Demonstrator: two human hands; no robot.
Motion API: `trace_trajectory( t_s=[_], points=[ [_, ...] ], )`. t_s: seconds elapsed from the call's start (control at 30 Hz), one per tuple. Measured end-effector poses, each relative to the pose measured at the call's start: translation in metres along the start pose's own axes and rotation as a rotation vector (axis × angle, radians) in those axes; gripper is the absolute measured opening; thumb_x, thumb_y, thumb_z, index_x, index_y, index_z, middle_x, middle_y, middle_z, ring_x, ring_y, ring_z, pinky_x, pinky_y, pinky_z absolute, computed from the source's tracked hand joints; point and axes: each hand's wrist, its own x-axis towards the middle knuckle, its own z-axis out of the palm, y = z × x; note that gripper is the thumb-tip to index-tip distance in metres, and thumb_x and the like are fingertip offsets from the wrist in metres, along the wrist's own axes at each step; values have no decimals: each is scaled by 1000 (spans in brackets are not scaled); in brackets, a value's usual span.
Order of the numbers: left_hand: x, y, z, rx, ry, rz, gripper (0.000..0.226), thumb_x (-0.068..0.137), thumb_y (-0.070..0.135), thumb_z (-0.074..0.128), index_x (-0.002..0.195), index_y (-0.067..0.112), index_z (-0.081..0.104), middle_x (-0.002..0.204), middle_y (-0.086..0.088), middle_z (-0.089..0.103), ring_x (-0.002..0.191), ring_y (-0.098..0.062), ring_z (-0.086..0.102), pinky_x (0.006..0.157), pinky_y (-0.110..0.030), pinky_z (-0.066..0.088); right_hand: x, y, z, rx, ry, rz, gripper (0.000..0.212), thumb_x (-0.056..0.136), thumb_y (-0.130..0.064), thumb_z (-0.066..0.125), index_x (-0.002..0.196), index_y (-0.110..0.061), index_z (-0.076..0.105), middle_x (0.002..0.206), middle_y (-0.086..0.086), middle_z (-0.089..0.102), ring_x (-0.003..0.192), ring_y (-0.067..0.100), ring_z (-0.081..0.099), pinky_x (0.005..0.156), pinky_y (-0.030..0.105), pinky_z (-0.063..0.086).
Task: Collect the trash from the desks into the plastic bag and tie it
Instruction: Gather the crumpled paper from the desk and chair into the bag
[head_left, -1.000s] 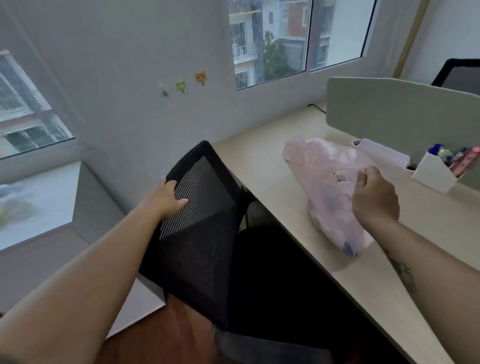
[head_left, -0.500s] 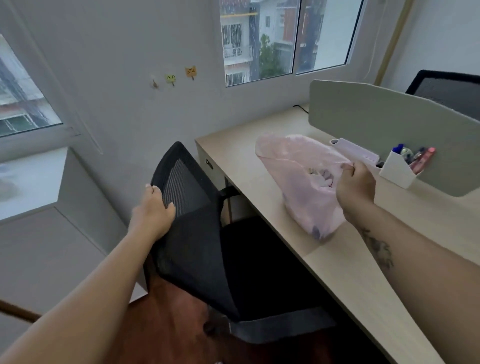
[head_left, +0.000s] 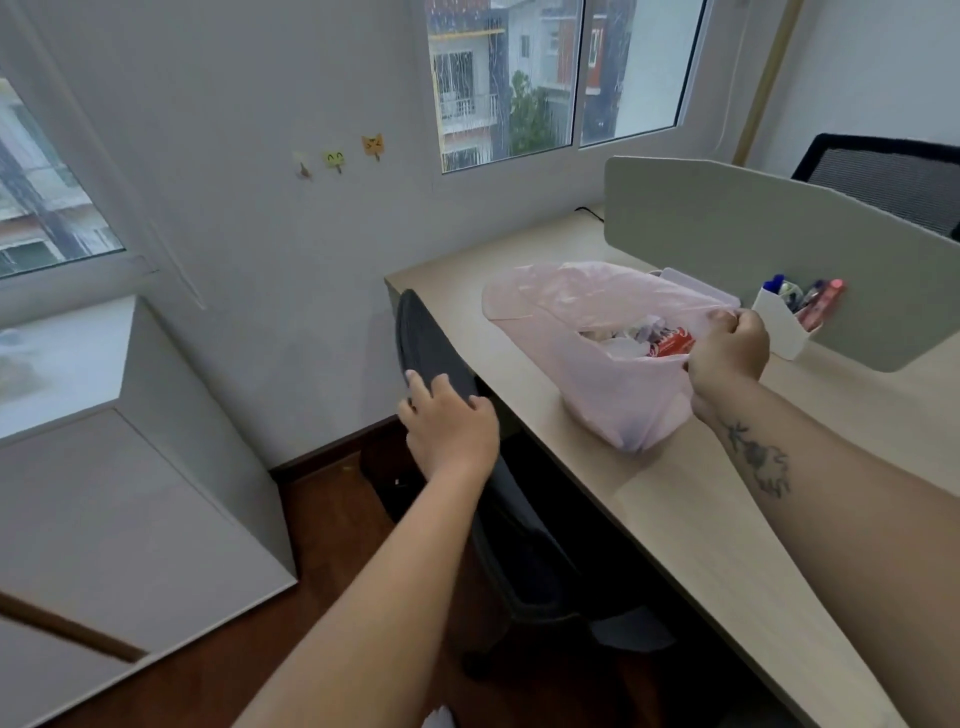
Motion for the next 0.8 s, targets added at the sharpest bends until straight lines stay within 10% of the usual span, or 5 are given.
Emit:
trace_trajectory(
  t_s=[0.3, 0.63, 0.8],
  points=[
    [-52, 60, 43, 279, -116, 258, 53, 93, 42, 35, 144, 26, 33, 164, -6, 1, 148, -33, -14, 115, -61, -3, 8, -11, -16, -78, -103, -4, 28, 95, -30, 38, 100, -11, 59, 101, 12, 63, 94, 33, 62, 86, 51, 54],
    [157, 102, 38, 367, -55, 465, 78, 87, 64, 47, 147, 22, 22, 156, -5, 25, 138, -36, 23, 106, -52, 25, 57, -5, 9, -9, -24, -31, 23, 98, -25, 39, 88, -13, 57, 79, 2, 54, 72, 22, 52, 69, 42, 56],
    [249, 125, 104, 411, -417, 442, 90, 81, 53, 67, 149, 33, 13, 155, -8, 23, 135, -38, 31, 103, -50, 35, 108, 4, 32, 218, 200, 276, 31, 100, -24, 33, 122, -21, 54, 108, 6, 61, 85, 27, 64, 70, 39, 56]
  ],
)
